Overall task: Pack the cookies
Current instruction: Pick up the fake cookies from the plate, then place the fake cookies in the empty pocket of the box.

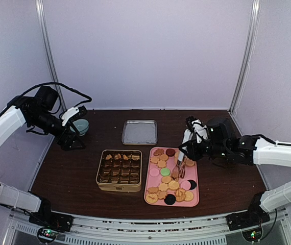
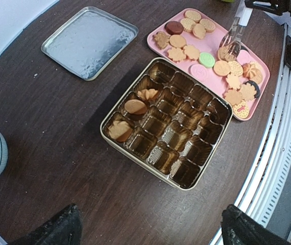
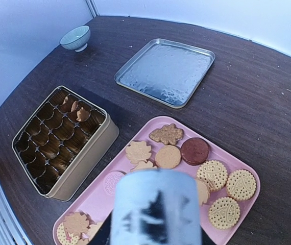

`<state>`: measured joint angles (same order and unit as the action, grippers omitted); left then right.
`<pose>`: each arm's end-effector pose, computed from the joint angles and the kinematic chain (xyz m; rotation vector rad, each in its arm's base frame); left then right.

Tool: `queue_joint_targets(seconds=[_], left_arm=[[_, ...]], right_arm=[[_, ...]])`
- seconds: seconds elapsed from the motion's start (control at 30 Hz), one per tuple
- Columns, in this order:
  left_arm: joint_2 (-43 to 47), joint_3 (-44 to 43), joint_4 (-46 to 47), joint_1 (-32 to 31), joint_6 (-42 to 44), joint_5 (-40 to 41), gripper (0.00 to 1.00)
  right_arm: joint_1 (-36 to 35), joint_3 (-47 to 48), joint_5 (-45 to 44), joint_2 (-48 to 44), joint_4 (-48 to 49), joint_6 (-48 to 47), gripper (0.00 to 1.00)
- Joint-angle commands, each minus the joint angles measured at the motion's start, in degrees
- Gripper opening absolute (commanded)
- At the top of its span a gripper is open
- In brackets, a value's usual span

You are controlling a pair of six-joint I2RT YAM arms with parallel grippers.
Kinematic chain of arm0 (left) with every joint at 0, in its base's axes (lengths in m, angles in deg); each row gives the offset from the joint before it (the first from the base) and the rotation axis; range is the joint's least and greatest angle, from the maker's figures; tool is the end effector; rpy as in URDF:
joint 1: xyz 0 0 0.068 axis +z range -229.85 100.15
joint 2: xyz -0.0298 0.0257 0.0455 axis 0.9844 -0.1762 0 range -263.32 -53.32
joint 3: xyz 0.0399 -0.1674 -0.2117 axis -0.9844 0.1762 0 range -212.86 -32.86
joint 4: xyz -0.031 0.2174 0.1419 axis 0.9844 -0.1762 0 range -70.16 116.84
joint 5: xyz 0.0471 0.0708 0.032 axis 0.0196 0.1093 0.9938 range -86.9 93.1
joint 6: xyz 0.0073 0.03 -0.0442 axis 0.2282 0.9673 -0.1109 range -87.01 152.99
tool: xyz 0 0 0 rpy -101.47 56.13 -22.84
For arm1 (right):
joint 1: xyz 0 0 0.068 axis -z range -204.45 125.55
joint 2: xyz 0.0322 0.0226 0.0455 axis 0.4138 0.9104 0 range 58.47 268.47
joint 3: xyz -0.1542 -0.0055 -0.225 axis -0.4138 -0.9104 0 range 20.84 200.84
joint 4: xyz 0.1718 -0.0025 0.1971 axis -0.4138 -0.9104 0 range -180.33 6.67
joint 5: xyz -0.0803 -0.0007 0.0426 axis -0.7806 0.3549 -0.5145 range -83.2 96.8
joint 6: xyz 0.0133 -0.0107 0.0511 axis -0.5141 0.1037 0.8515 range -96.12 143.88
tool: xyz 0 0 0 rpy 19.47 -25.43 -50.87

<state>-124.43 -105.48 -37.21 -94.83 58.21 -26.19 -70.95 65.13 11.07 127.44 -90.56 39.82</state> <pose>0.2142 -0.0753 0.3366 1.0325 2.3461 -0.6103 0.1811 0.1947 0.2543 -0.6273 2.1218 0.7075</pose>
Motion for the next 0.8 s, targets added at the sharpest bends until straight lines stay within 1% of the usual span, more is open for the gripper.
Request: queue_joint_targets(seconds=[0.0,0.13,0.33,0.47,0.63,0.77], left_arm=[[1.11,-0.58,0.53,0.39,1.05,0.06,0.98],[1.02,-0.85,0.51,0.39,1.12,-0.25,0.98],[0.83,-0.68,0.64,0.39,1.15,0.12,0.98],[0.71,-0.49,1.24,0.42,0.66,1.66,0.98],[0.46,0.26,2.95,1.41,-1.19,4.35,0.98],[0.32,1.21,3.11,3.1,-1.63,5.15,0.98]], right_arm=[[-0.03,-0.07,1.13,0.97,0.36,0.13,0.27],[-0.02,0.72,0.26,-0.74,-0.07,0.22,0.12],[-0.6,4.25,-1.11,-4.17,-2.05,-1.97,0.06],[-1.51,7.28,-1.93,-4.28,-1.62,-3.9,0.04],[-3.07,12.3,-2.46,0.63,1.67,-5.94,0.0],[-4.67,20.88,-2.01,8.82,2.75,-7.56,0.0]])
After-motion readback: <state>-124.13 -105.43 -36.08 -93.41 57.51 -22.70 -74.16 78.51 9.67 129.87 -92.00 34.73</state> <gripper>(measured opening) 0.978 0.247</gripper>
